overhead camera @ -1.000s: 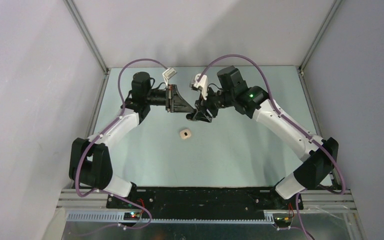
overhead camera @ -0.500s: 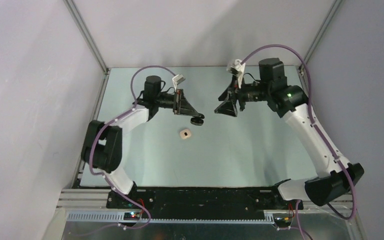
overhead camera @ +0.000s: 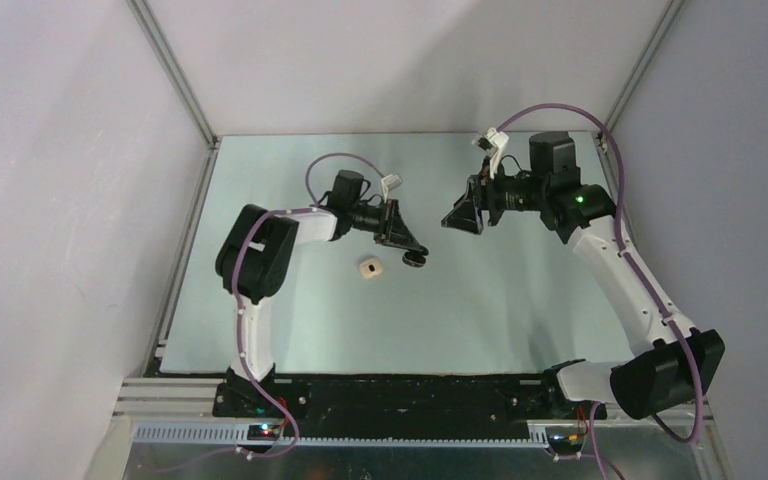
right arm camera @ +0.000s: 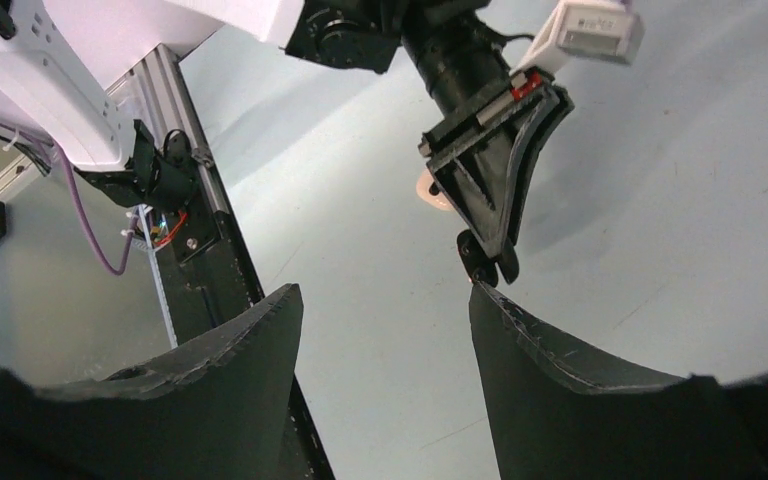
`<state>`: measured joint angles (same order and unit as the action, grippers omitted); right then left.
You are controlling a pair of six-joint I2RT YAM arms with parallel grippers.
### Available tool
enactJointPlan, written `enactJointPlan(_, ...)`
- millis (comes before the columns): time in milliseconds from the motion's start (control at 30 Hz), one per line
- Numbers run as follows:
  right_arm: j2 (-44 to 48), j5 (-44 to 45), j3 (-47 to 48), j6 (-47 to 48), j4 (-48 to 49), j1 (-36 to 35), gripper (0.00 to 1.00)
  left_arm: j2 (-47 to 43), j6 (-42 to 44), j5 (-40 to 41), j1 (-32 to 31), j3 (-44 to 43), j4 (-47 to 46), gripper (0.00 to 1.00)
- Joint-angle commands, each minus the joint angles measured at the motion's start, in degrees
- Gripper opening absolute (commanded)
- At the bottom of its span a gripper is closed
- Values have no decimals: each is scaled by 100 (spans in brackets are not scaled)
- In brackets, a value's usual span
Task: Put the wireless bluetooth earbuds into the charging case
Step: Place the charging case at the center of the board, then close the charging case at the center of the board.
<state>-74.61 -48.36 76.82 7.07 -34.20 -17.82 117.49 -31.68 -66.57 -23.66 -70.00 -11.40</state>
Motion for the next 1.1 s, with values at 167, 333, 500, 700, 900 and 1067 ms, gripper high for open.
enactJointPlan(167, 54, 216, 68, -50, 74, 148, 66, 246, 939, 822, -131, -68, -50, 1)
enactJointPlan(333, -36, 251, 62, -10, 55, 159, 66, 182, 1424, 1259, -141, -53, 197, 3)
enactJointPlan(500, -131, 267, 65, -14, 181, 157, 66, 118, 2311, 1660, -135, -282, 915, 2)
enactJointPlan(700, -166, 287, 62, 55, 148, 181, 65, 26, 2580, 1811, -62, -348, 1102, 13)
enactJointPlan(900, -167, 328, 62, 122, 127, 215, 65, -336, 3057, 1939, 8, -221, 1101, 37)
enactJointPlan(1067, -139, 410, 63, 180, 105, 240, 65, -633, 3141, 2104, 163, -354, 1367, 53)
